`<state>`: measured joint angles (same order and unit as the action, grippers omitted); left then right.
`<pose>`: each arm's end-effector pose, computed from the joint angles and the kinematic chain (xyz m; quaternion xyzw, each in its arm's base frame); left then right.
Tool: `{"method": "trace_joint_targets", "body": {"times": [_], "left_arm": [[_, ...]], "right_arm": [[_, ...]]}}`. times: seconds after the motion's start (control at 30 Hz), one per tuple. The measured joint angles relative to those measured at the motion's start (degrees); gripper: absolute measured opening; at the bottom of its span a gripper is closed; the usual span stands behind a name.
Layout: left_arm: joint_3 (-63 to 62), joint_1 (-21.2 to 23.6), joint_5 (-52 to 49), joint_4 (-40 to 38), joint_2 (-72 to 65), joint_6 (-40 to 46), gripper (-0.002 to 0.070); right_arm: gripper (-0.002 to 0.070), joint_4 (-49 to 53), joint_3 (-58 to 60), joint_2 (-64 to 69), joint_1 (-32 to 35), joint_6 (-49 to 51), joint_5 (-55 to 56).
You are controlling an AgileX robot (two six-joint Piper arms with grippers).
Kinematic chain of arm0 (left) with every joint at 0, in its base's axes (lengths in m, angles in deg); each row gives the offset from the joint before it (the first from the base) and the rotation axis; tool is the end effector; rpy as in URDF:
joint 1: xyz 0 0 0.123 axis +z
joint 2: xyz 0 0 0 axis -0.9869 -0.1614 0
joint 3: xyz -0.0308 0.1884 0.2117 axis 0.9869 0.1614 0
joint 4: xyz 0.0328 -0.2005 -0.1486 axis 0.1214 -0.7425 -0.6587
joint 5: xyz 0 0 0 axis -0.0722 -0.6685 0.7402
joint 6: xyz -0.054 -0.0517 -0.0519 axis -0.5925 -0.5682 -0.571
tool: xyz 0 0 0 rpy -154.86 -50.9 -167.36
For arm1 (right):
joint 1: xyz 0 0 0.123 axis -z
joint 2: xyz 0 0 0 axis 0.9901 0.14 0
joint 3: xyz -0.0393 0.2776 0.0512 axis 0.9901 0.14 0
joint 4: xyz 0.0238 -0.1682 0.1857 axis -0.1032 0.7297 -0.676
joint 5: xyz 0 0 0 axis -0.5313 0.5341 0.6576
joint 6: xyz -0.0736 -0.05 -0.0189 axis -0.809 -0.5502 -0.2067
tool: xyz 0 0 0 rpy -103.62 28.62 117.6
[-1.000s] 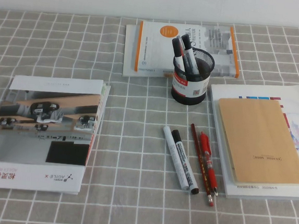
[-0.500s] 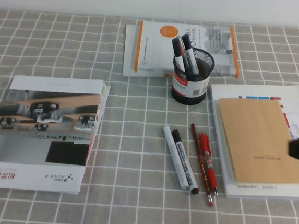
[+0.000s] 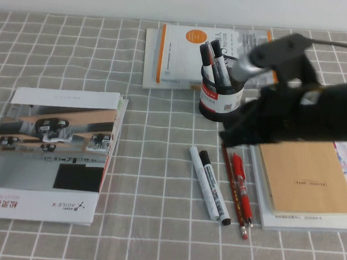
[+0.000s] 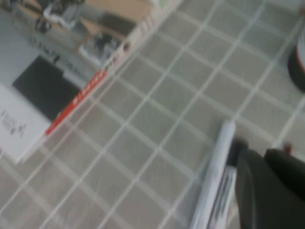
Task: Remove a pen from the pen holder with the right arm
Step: 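Take a marker out of the pen holder and lay it on the table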
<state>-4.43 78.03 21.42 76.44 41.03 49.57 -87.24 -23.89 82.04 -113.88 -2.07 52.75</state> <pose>0.0519 -0.0044 0.1702 0.0339 0.8069 -0.0160 0.5895 0.2687 0.1873 0.3033 -0.2773 0.8617 0.1995 0.3751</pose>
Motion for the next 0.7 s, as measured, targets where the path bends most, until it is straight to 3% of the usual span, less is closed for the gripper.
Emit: {"method": "trace_joint_targets", "body": {"times": [0.17, 0.3, 0.43, 0.57, 0.7], "left_arm": [[0.0, 0.0, 0.0, 0.0, 0.0, 0.0, -0.0005], [0.0, 0.0, 0.0, 0.0, 0.0, 0.0, -0.0005], [0.0, 0.0, 0.0, 0.0, 0.0, 0.0, -0.0005], [0.0, 0.0, 0.0, 0.0, 0.0, 0.0, -0.0005], [0.0, 0.0, 0.0, 0.0, 0.0, 0.0, -0.0005]], "right_arm": [[-0.0009, 5.3, -5.1, 6.6, -2.6, -0.1, 8.1], [0.0034, 9.5, -8.0, 11.1, -2.7, -0.2, 14.3], [0.0153, 11.2, -9.1, 14.9, -2.7, -0.2, 22.0], [0.0317, 11.4, -9.2, 19.0, -2.7, -1.3, 30.8], [0.0372, 10.6, -9.3, 22.5, -2.7, -6.2, 37.8]]}}
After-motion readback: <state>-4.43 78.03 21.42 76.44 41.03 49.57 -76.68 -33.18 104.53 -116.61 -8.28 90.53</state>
